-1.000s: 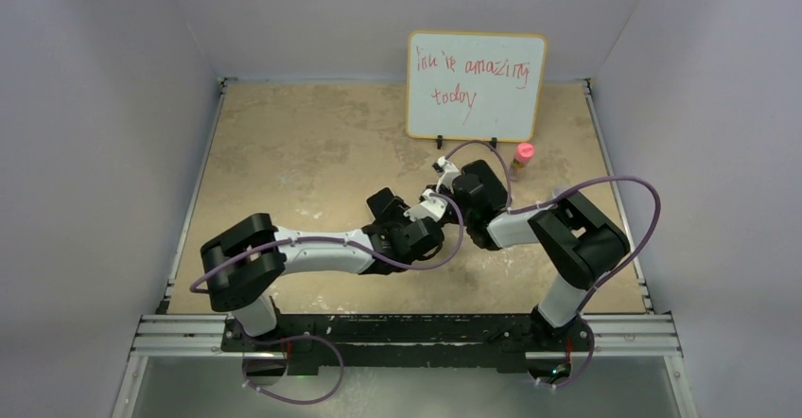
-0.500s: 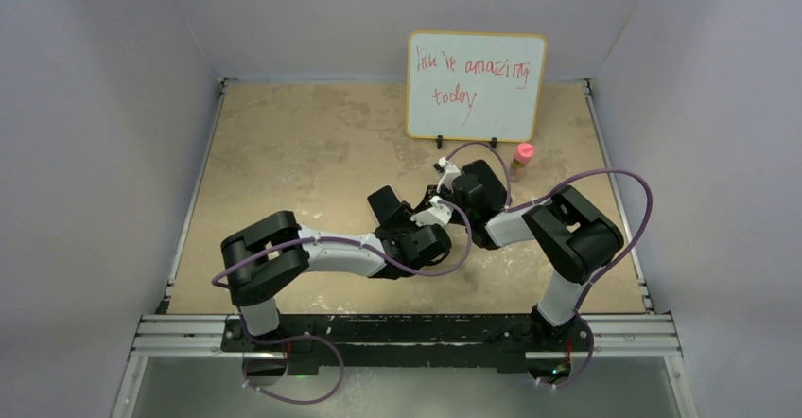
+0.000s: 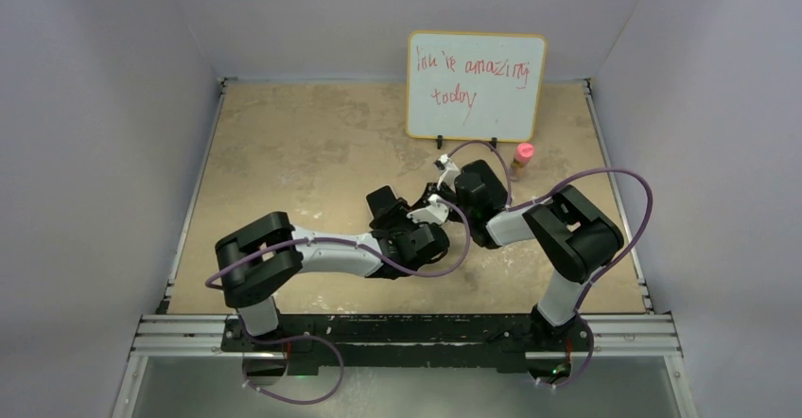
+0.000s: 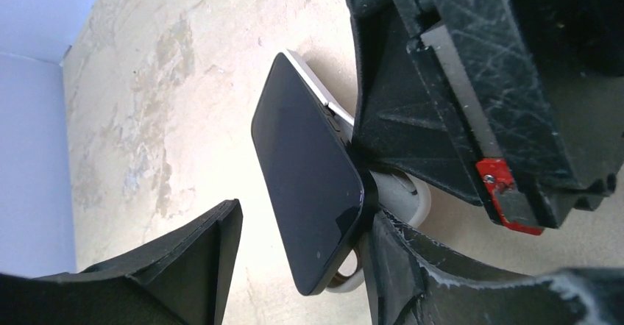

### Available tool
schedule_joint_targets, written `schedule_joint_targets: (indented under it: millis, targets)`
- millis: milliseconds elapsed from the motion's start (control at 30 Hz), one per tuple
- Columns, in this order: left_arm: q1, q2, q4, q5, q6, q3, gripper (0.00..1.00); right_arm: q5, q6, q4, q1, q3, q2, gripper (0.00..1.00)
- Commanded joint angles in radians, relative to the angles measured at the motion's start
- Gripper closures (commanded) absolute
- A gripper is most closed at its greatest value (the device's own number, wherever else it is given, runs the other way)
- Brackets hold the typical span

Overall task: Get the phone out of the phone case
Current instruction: Remove the phone case from the phone.

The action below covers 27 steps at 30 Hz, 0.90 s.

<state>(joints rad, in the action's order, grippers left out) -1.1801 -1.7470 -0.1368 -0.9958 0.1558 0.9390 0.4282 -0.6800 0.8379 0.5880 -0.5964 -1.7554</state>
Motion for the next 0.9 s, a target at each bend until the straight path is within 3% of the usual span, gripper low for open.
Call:
schedule_joint_targets:
  millis: [0, 267, 667, 867]
  targets:
    - [0.022, 0.043, 0.006, -0.087, -0.094, -0.025, 0.41, 0.095, -0.032, 0.073, -0.004, -0.025, -0.002, 1.00]
    - [0.022, -0.016, 0.031, -0.074, -0.143, -0.040, 0.51, 0.104, -0.041, 0.082, -0.010, -0.023, -0.006, 1.00]
    - [-0.031, 0.023, -0.067, -0.028, -0.110, 0.036, 0.99, 0.101, -0.047, 0.084, -0.013, -0.022, -0.010, 1.00]
    - [-0.064, 0.051, -0.151, -0.014, -0.054, 0.080, 1.00, 0.066, -0.040, 0.068, -0.016, -0.016, -0.001, 1.00]
